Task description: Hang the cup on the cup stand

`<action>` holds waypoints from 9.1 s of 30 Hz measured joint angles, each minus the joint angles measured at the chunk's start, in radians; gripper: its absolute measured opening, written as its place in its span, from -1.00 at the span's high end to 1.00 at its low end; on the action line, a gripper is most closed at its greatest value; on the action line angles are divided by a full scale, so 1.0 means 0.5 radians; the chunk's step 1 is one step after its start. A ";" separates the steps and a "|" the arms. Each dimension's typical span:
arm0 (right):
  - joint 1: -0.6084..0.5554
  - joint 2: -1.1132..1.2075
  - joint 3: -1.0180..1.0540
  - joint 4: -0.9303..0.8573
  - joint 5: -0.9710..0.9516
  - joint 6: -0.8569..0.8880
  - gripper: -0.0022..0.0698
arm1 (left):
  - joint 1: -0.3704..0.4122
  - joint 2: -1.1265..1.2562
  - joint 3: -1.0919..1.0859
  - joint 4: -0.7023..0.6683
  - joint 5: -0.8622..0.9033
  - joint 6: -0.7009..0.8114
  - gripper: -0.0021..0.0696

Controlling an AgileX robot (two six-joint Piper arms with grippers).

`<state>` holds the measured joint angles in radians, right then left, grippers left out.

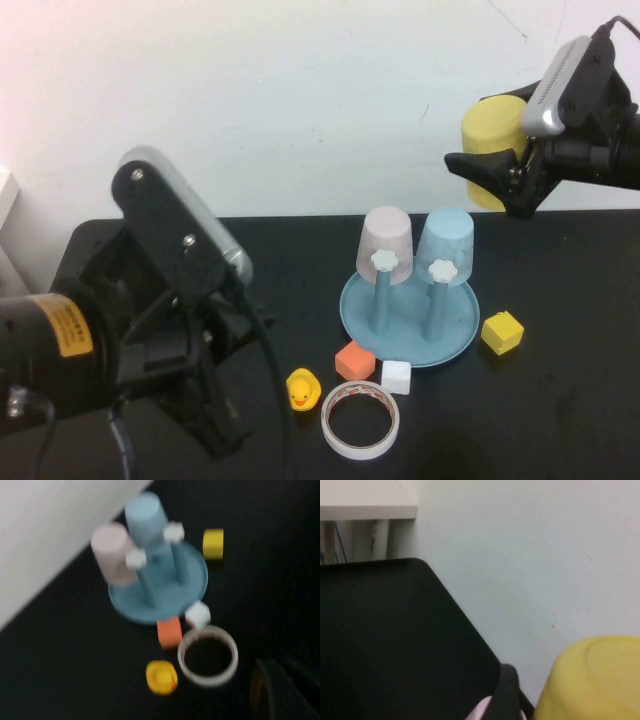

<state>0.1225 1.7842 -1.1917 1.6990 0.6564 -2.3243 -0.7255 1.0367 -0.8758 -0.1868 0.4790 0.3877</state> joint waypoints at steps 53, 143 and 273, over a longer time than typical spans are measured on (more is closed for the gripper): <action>0.237 1.188 -0.855 -0.004 0.445 0.240 -0.69 | 0.028 -0.247 0.217 0.006 0.311 -0.151 0.94; 0.026 -2.980 1.528 -0.313 -0.290 1.061 0.94 | 0.028 -1.924 1.087 0.895 0.367 -1.303 0.94; -0.298 -3.594 2.429 -3.490 -0.664 4.317 0.94 | 1.616 -2.101 1.787 0.284 -0.339 -0.741 0.95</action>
<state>-0.0266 -0.0126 0.0226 -0.0461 0.3246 -0.1660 0.0827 -0.0136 0.0176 -0.0449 0.3096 0.0174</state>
